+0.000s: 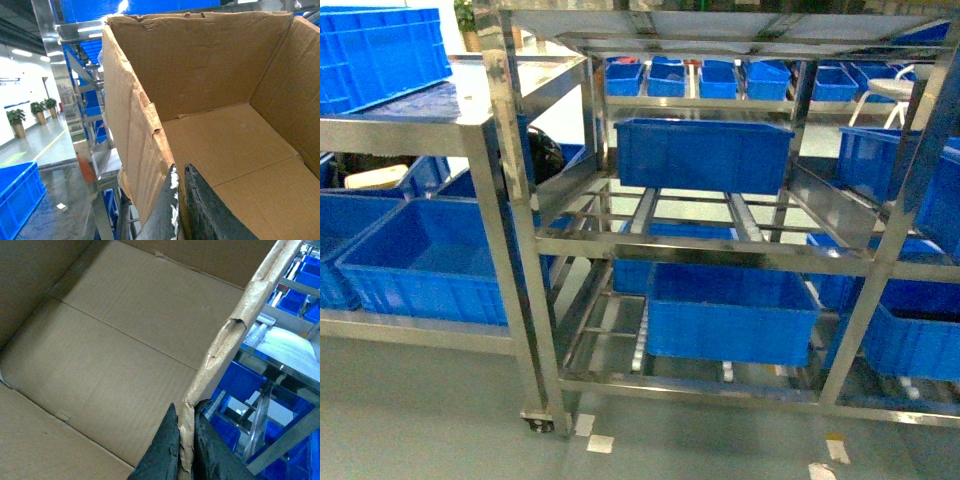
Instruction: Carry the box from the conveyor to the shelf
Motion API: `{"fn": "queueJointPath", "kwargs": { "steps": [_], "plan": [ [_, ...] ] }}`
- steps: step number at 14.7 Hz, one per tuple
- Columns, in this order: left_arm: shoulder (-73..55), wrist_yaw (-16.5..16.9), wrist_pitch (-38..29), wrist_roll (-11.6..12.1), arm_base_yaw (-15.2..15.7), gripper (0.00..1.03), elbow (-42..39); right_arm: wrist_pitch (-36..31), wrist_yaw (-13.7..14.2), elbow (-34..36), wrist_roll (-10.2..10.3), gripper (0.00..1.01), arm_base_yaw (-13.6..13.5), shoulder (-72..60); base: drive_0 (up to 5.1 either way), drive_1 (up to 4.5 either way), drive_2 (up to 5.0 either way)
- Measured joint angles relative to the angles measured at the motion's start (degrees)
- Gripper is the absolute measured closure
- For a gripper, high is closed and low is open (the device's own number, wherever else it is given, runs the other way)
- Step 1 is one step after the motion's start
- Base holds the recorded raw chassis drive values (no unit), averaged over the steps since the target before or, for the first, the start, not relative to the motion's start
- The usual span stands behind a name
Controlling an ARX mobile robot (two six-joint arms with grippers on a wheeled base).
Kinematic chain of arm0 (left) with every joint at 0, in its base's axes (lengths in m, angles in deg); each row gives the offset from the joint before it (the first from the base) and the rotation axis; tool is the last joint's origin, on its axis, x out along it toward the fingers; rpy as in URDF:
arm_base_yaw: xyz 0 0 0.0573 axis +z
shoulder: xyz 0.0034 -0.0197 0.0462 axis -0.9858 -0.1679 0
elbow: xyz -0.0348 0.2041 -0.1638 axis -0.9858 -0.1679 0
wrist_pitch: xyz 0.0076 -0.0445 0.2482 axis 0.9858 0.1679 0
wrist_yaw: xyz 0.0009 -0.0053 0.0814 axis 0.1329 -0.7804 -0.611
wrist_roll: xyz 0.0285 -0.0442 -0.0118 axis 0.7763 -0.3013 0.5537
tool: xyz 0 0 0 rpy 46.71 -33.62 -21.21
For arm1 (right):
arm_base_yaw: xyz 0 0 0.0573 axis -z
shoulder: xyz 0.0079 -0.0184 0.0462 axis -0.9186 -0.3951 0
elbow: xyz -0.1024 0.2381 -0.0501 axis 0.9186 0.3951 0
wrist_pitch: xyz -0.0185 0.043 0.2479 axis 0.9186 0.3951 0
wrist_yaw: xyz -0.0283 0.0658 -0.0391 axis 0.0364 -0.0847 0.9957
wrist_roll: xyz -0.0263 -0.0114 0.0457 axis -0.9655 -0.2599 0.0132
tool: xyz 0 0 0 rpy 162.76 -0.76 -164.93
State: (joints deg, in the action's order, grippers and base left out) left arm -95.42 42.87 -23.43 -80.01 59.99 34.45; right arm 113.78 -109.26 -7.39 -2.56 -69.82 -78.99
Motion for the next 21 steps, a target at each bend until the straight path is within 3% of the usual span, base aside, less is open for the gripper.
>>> {"fn": "queueJointPath", "kwargs": {
  "steps": [3,12,13,15,16,21],
  "plan": [
    [-0.3,0.1,0.0,0.0,-0.2,1.01,0.0,0.3,0.0,0.0,0.0,0.98,0.1,0.2,3.5,0.63,-3.6],
    [-0.2,0.1,-0.1,0.0,-0.2,1.01,0.0,0.4,0.1,0.0,0.0,0.98,0.2,0.2,-0.2,0.68,-0.1],
    [-0.2,1.6,-0.5,1.3,-0.1,1.01,0.0,0.1,0.1,0.0,-0.2,0.98,0.1,0.3,-2.7,5.2,-1.8],
    [-0.2,2.3,-0.5,3.1,-0.1,1.01,0.1,0.6,-3.4,0.0,-2.3,0.98,0.0,0.3,-1.4,3.59,-1.8],
    [-0.3,2.3,-0.3,3.8,-0.2,1.01,0.1,0.9,-2.1,0.1,-2.6,0.99,-0.7,-0.1,0.0,0.0,0.0],
    [-0.5,2.5,-0.4,4.4,-0.2,1.01,0.1,0.5,-2.3,0.2,-2.9,0.99,-0.2,-0.3,0.0,0.0,0.0]
  ]
}}
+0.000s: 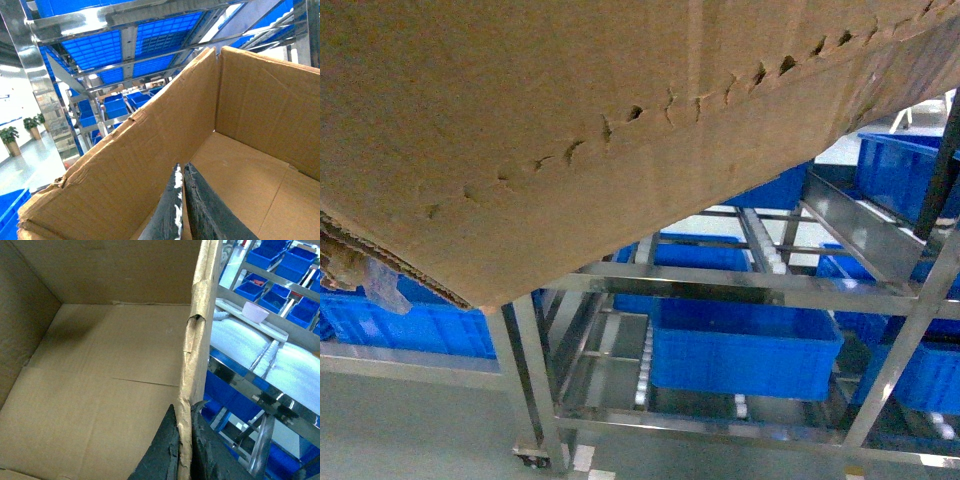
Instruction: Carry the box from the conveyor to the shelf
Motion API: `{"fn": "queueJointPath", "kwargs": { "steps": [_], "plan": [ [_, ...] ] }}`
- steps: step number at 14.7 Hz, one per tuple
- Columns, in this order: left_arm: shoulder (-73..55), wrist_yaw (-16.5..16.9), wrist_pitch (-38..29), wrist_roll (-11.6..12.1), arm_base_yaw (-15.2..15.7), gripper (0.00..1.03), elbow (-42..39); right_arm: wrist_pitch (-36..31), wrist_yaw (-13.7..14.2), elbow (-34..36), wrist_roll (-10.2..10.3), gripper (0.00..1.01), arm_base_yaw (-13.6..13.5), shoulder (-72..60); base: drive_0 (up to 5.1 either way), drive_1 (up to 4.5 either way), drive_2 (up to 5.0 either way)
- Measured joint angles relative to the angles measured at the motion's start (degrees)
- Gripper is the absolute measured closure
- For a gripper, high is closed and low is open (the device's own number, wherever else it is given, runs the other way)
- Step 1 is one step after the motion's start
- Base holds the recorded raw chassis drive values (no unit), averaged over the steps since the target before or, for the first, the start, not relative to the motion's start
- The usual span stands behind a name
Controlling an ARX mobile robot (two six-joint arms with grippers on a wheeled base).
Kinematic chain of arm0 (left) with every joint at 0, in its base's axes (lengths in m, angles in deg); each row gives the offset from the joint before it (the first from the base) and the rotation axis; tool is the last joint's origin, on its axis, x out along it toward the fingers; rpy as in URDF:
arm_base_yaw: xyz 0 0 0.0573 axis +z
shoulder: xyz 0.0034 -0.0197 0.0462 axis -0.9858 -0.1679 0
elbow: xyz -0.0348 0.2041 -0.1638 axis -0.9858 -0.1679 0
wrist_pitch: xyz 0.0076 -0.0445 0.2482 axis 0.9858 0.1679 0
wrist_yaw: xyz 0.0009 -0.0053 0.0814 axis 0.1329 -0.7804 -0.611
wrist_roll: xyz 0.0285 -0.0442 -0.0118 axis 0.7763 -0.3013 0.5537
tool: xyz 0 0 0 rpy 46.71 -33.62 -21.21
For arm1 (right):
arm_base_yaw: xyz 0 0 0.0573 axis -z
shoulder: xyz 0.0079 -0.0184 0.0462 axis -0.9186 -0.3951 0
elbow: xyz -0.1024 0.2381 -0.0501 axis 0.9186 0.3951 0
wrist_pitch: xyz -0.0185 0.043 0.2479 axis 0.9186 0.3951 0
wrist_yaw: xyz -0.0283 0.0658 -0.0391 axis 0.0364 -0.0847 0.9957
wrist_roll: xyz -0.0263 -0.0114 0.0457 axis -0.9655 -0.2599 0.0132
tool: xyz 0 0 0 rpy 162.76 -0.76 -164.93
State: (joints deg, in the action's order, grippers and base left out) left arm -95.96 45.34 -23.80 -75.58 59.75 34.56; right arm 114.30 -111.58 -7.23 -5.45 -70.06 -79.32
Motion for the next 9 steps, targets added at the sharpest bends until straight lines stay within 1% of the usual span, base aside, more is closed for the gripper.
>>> {"fn": "queueJointPath", "kwargs": {
  "steps": [9],
  "plan": [
    [0.0,0.0,0.0,0.0,0.0,1.01,0.0,0.0,0.0,0.0,0.0,0.99,0.0,0.0,0.0,0.0,0.0]
  ]
}}
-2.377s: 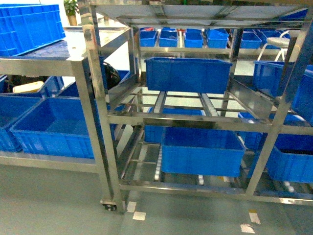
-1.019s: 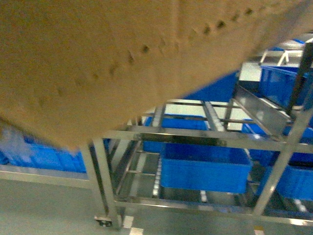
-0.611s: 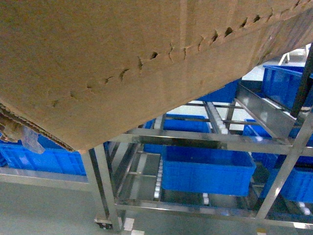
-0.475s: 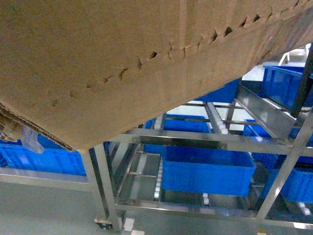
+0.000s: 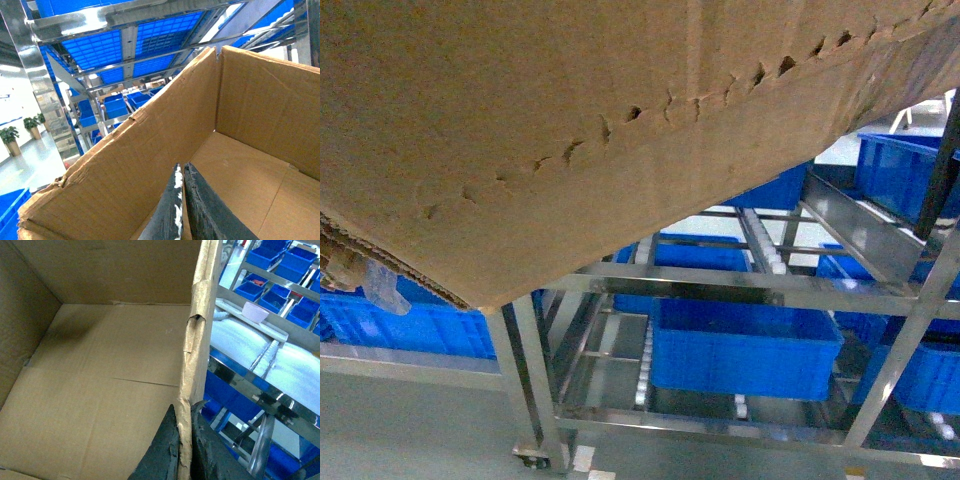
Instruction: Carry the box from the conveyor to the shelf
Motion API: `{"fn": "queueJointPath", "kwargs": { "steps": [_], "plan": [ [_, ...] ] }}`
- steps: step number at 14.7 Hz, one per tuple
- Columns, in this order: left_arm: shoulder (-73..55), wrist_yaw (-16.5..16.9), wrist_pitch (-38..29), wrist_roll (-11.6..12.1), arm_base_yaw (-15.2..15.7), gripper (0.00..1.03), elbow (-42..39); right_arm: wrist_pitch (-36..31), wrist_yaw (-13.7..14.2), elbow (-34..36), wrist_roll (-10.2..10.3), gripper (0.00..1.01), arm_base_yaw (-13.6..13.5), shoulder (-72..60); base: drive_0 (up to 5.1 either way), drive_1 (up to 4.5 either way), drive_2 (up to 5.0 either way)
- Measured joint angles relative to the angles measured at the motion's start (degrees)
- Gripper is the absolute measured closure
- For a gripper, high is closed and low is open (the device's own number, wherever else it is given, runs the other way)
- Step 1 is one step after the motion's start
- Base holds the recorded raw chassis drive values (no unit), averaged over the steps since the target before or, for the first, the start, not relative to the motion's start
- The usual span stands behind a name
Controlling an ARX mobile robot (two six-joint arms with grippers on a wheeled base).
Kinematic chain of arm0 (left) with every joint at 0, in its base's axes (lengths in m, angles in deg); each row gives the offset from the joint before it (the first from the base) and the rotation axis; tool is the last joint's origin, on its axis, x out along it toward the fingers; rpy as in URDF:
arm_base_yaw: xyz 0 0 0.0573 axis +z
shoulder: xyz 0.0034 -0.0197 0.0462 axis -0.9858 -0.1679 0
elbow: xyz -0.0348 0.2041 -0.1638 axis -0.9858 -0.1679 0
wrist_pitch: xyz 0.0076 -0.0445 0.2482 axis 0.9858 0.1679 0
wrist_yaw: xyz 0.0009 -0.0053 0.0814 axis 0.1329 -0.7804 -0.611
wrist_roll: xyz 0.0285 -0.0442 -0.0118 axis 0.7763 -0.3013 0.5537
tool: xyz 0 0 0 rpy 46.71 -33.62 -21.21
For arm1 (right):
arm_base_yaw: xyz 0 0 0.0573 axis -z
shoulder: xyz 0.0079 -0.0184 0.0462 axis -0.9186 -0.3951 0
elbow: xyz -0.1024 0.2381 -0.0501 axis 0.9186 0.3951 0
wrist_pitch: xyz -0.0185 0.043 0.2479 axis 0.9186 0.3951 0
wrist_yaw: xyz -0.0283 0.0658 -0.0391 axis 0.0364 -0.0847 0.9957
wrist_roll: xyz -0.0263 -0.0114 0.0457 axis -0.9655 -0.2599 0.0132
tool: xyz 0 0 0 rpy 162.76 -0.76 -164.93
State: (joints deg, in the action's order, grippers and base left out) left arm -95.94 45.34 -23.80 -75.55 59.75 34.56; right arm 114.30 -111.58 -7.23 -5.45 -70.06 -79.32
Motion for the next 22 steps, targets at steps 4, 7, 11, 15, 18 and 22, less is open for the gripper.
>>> {"fn": "queueJointPath", "kwargs": {
  "steps": [4,7,11,15,18,22],
  "plan": [
    [0.0,0.0,0.0,0.0,0.0,1.01,0.0,0.0,0.0,0.0,0.0,0.99,0.0,0.0,0.0,0.0,0.0],
    [0.0,0.0,0.0,0.0,0.0,1.01,0.0,0.0,0.0,0.0,0.0,0.99,0.0,0.0,0.0,0.0,0.0],
    [0.0,0.0,0.0,0.0,0.0,1.01,0.0,0.0,0.0,0.0,0.0,0.99,0.0,0.0,0.0,0.0,0.0],
    [0.0,0.0,0.0,0.0,0.0,1.01,0.0,0.0,0.0,0.0,0.0,0.99,0.0,0.0,0.0,0.0,0.0],
    [0.0,0.0,0.0,0.0,0.0,1.01,0.0,0.0,0.0,0.0,0.0,0.99,0.0,0.0,0.0,0.0,0.0],
    [0.0,0.0,0.0,0.0,0.0,1.01,0.0,0.0,0.0,0.0,0.0,0.99,0.0,0.0,0.0,0.0,0.0]
  ]
}}
